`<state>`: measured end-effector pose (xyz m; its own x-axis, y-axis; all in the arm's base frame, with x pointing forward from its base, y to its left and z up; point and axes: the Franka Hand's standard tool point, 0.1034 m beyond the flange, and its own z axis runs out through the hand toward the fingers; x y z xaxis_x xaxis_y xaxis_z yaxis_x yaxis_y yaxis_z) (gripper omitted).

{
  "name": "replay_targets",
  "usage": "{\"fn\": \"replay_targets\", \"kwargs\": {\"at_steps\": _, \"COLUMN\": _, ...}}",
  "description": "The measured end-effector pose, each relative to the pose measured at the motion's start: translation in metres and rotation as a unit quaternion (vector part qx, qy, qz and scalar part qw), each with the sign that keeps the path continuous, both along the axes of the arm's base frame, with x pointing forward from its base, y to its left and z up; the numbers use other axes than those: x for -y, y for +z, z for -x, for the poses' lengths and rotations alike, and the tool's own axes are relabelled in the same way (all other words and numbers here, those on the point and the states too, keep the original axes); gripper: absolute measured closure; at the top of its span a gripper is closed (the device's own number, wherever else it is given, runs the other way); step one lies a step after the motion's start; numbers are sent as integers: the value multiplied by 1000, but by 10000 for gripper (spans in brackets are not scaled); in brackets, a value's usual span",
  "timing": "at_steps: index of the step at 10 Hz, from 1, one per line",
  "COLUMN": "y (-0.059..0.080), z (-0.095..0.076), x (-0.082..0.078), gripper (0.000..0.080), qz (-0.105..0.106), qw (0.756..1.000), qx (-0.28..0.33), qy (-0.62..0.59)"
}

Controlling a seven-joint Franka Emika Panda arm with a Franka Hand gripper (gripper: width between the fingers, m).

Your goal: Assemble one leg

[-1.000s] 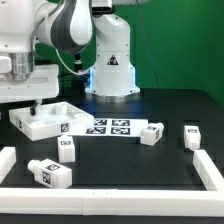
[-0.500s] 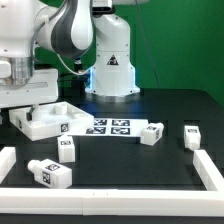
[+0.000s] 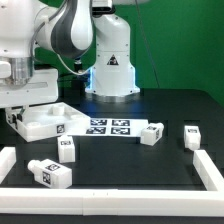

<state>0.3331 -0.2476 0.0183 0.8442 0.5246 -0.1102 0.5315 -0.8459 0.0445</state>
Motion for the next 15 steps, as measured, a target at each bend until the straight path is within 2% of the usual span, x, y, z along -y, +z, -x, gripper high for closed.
{"fn": "replay_targets", "kwargs": {"at_steps": 1, "y": 1, "z": -3, "x": -5, "gripper": 748, "qz": -4, "qw": 1000, "qx": -1, "qy": -29}}
{"fn": "replay_targets", "kwargs": {"at_steps": 2, "y": 8, "z": -18, "x": -19, "gripper": 748, "qz": -14, "qw": 997, "qx": -2, "qy": -70}}
{"fn": "replay_targets", "kwargs": {"at_steps": 3, "y": 20, "z": -35, "x": -38, "gripper": 747, "qz": -26, "qw": 992, "qx": -5, "qy": -120}}
{"fn": "replay_targets", "kwargs": {"at_steps": 5, "y": 55, "z": -77, "x": -80, "gripper": 747, "qz": -50, "qw": 976, "qx": -15, "qy": -212}}
{"fn": "replay_targets", "kwargs": {"at_steps": 6, "y": 66, "z": -99, "x": -89, "gripper": 747, "qz": -53, "qw": 970, "qx": -18, "qy": -235}}
{"fn": "replay_targets", "kwargs": {"at_steps": 8, "y": 72, "z": -142, "x": -113, "gripper": 747, "qz": -43, "qw": 960, "qx": -6, "qy": -278}}
{"fn": "replay_targets", "kwargs": {"at_steps": 9, "y": 70, "z": -157, "x": -124, "gripper": 747, "qz": -39, "qw": 958, "qx": -2, "qy": -286}}
{"fn": "replay_targets", "kwargs": {"at_steps": 10, "y": 61, "z": -169, "x": -128, "gripper": 747, "qz": -30, "qw": 961, "qx": 18, "qy": -274}}
{"fn": "replay_targets", "kwargs": {"at_steps": 11, "y": 42, "z": -163, "x": -123, "gripper": 747, "qz": -18, "qw": 966, "qx": 39, "qy": -256}}
{"fn": "replay_targets", "kwargs": {"at_steps": 12, "y": 41, "z": -154, "x": -126, "gripper": 747, "qz": -22, "qw": 965, "qx": 19, "qy": -261}}
{"fn": "replay_targets", "kwargs": {"at_steps": 14, "y": 43, "z": -156, "x": -128, "gripper": 747, "qz": -23, "qw": 965, "qx": 20, "qy": -261}}
{"fn": "replay_targets", "kwargs": {"at_steps": 15, "y": 47, "z": -159, "x": -140, "gripper": 747, "qz": -17, "qw": 960, "qx": 16, "qy": -280}}
